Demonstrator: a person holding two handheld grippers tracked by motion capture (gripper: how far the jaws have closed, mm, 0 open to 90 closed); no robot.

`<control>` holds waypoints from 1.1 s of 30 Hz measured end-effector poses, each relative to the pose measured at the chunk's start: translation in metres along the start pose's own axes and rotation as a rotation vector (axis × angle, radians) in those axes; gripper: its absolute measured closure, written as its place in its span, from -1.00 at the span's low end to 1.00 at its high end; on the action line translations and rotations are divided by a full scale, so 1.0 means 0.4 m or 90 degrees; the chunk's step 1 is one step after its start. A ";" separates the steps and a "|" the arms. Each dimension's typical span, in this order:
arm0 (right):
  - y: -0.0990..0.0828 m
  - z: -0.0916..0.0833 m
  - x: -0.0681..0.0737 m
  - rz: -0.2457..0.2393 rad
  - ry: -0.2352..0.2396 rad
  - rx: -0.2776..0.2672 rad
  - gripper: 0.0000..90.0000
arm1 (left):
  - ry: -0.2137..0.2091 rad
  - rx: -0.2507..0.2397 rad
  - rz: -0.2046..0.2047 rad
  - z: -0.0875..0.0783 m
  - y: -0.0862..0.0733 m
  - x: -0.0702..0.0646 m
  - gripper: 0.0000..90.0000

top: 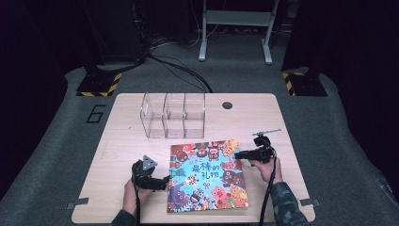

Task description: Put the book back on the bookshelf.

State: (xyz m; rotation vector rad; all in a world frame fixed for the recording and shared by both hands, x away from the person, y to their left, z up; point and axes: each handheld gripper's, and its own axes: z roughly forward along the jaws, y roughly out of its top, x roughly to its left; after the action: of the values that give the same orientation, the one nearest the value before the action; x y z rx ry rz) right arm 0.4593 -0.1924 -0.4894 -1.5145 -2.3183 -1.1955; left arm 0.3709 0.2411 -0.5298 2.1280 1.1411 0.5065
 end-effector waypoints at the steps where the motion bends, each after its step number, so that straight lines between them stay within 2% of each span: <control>1: -0.001 -0.002 0.001 0.003 0.001 0.001 0.34 | 0.001 0.000 -0.002 0.000 0.000 0.000 -0.98; 4: -0.002 -0.004 0.004 0.009 0.004 0.001 0.34 | 0.000 0.000 -0.001 0.000 0.000 0.000 -0.98; 6: -0.002 -0.005 0.004 0.002 0.006 0.000 0.36 | 0.001 0.000 -0.002 0.000 0.000 0.000 -0.98; 7: -0.003 -0.004 0.006 0.005 0.022 0.003 0.37 | 0.000 0.000 0.000 0.000 0.000 0.000 -0.98; 8: -0.004 -0.003 0.010 0.003 0.024 -0.004 0.37 | 0.000 0.001 -0.001 0.000 0.000 0.000 -0.98; 10: -0.002 -0.004 0.020 -0.009 0.008 -0.002 0.37 | 0.000 0.000 -0.001 0.000 0.000 0.000 -0.97; 15: 0.001 -0.007 0.029 -0.013 0.003 -0.003 0.35 | 0.002 -0.005 -0.001 0.001 -0.001 -0.001 -0.97; 22: 0.015 -0.004 0.045 -0.026 0.004 -0.001 0.28 | 0.003 -0.009 -0.001 0.002 -0.001 -0.001 -0.97; 23: 0.016 -0.004 0.046 -0.027 0.002 0.000 0.27 | -0.001 -0.001 0.000 0.000 0.000 0.000 -0.97; 24: 0.018 -0.002 0.047 -0.029 0.003 0.000 0.26 | 0.003 -0.008 -0.001 0.002 -0.001 -0.001 -0.97; 25: 0.018 -0.002 0.048 -0.025 0.005 0.001 0.26 | -0.002 0.000 0.001 0.000 0.000 0.001 -0.97; 31: 0.028 0.001 0.055 -0.034 0.002 0.002 0.22 | -0.002 -0.001 0.001 0.000 0.000 0.000 -0.97; 33: 0.031 0.001 0.060 -0.028 0.003 0.004 0.21 | -0.002 -0.001 0.001 0.000 0.000 0.000 -0.97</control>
State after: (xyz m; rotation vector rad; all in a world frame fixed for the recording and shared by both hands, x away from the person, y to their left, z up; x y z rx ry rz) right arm 0.4579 -0.1726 -0.4713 -1.4644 -2.3615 -1.2006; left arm 0.3710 0.2413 -0.5299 2.1275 1.1369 0.5040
